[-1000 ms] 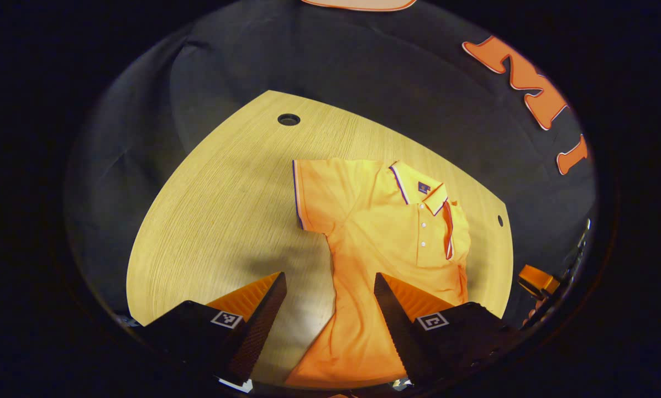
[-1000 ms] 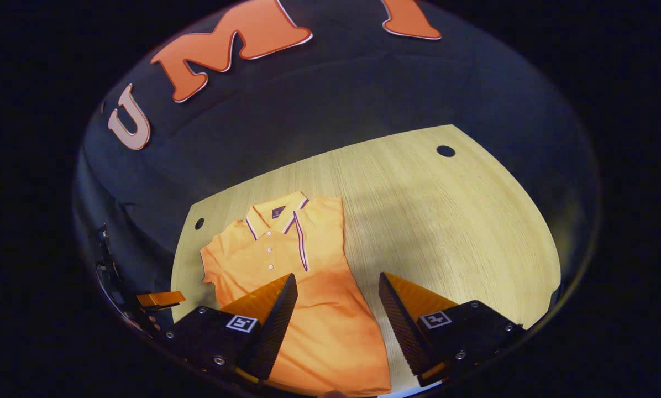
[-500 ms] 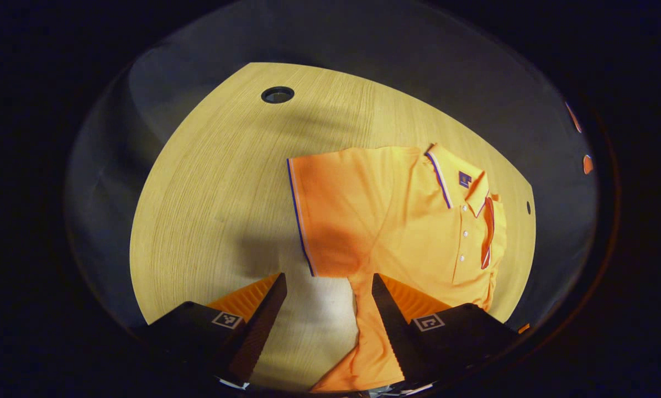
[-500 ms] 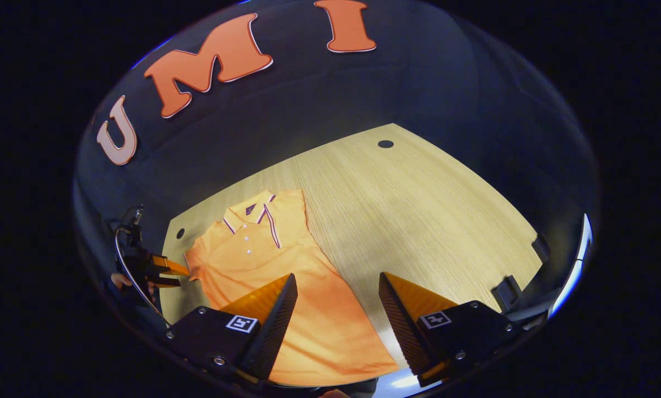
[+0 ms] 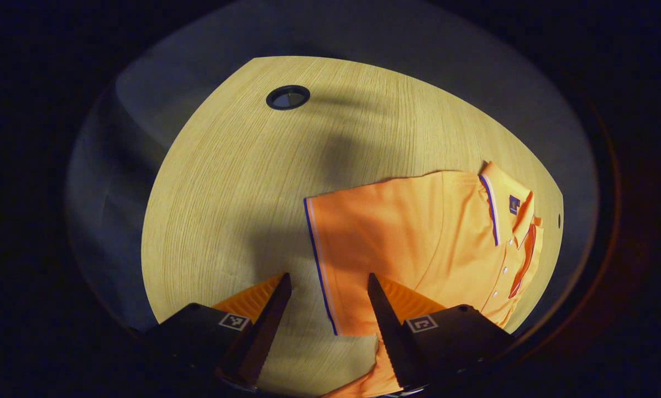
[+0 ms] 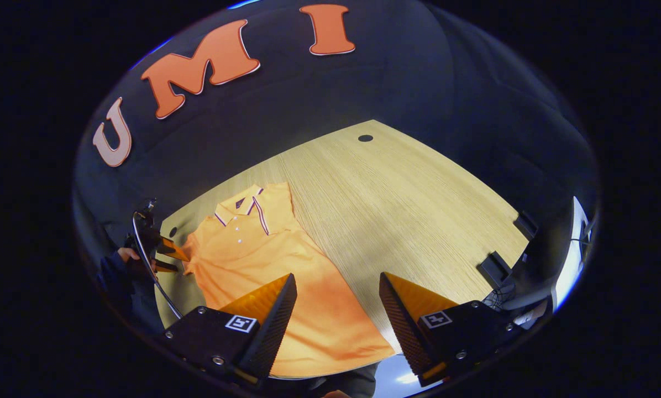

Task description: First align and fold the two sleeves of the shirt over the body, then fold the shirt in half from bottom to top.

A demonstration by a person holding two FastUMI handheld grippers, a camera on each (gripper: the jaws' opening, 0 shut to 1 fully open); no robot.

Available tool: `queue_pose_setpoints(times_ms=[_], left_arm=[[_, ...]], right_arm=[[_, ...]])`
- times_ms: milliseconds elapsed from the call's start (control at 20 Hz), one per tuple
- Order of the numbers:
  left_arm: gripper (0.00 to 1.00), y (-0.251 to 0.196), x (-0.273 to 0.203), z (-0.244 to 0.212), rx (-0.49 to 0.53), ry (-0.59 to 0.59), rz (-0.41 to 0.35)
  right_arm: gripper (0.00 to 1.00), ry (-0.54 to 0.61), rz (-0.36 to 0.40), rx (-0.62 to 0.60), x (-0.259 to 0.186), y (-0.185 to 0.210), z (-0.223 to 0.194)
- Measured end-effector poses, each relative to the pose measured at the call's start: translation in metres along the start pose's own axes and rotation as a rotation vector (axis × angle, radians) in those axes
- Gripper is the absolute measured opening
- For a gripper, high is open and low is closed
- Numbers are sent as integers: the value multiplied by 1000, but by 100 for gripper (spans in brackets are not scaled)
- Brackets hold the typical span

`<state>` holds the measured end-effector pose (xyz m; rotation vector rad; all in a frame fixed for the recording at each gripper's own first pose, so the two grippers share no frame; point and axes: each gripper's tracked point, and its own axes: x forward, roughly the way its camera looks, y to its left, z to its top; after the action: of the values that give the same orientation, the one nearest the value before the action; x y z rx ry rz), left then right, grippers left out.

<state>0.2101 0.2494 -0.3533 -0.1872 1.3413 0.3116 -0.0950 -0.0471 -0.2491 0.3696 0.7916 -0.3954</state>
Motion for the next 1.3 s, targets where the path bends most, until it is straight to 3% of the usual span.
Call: queue_pose_setpoints(times_ms=[50,100,250,400,450,600,900,1050,1200,1300], left_arm=[[84,0,1,3,9,9,25],[69,0,2,-1,28,11,29],[64,-7,-2,3,43,-4,24],[26,-17,1,5,91,-32,-10],[12,-24,0,5,117,-46,-52],[12,-45,-16,11,139,-103,-144],[12,-94,-50,28,271,-209,-208],[12,-122,-50,25,309,-207,-236],[12,-161,-47,20,320,-198,-331],[19,-184,-51,8,316,-168,-422]], right_arm=[[92,-8,-4,2,-1,0,0],[92,-15,-6,-2,-1,0,1],[92,-17,-8,-20,-2,2,-1],[92,-20,4,-19,-3,4,-3],[92,-15,12,-15,-4,5,-5],[92,-19,4,-4,-6,-4,-6],[92,-18,-10,27,-13,-19,-12],[92,-14,-18,37,-16,-23,-17],[92,-17,-31,45,-21,-28,-20],[92,-13,-39,58,-23,-31,-24]])
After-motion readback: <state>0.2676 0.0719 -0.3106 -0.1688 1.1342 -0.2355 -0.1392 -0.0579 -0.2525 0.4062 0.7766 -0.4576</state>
